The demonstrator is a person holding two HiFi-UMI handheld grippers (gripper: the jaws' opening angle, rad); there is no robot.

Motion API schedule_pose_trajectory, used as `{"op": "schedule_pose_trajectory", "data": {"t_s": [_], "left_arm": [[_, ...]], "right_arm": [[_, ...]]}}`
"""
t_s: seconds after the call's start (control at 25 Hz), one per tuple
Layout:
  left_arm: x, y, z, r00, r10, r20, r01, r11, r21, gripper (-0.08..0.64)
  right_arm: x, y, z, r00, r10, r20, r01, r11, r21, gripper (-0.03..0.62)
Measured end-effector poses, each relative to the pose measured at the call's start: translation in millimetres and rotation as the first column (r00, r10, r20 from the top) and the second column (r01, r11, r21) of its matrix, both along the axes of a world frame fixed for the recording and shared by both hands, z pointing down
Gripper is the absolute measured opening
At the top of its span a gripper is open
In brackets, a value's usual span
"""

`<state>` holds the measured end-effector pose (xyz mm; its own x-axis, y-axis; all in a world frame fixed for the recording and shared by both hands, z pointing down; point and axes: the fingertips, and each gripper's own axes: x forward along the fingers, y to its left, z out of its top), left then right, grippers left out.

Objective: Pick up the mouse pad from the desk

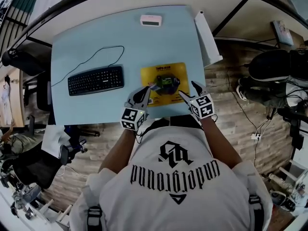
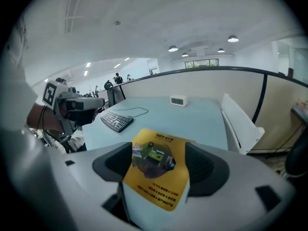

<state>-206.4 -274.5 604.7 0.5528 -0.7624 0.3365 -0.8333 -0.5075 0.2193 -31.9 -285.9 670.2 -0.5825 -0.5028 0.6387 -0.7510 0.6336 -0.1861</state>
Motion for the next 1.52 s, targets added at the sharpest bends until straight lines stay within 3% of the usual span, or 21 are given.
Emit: {"op": "schedule_pose_trajectory", "data": {"t_s": [0.6,1.08,1.52], "left_arm": [[-8.4,-24.4,77.0,0.999,-0.015,0.038,0.021,0.987,-0.162,0.008],[-2.2,-18.8,101.7,0.995,0.041,0.086,-0.022,0.976,-0.214,0.008],[-7.5,-17.1,104.0,0.994,0.053,0.099,-0.03,0.976,-0.216,0.008]], "right_arm": [[0.0,-30.0,96.7,0.996,0.045,-0.073,-0.056,0.986,-0.156,0.361],[10.9,-33.5,153.3,0.986,0.12,-0.115,-0.144,0.961,-0.235,0.381],[6.8,-31.1,169.0,0.976,0.152,-0.157,-0.185,0.957,-0.222,0.424]]}}
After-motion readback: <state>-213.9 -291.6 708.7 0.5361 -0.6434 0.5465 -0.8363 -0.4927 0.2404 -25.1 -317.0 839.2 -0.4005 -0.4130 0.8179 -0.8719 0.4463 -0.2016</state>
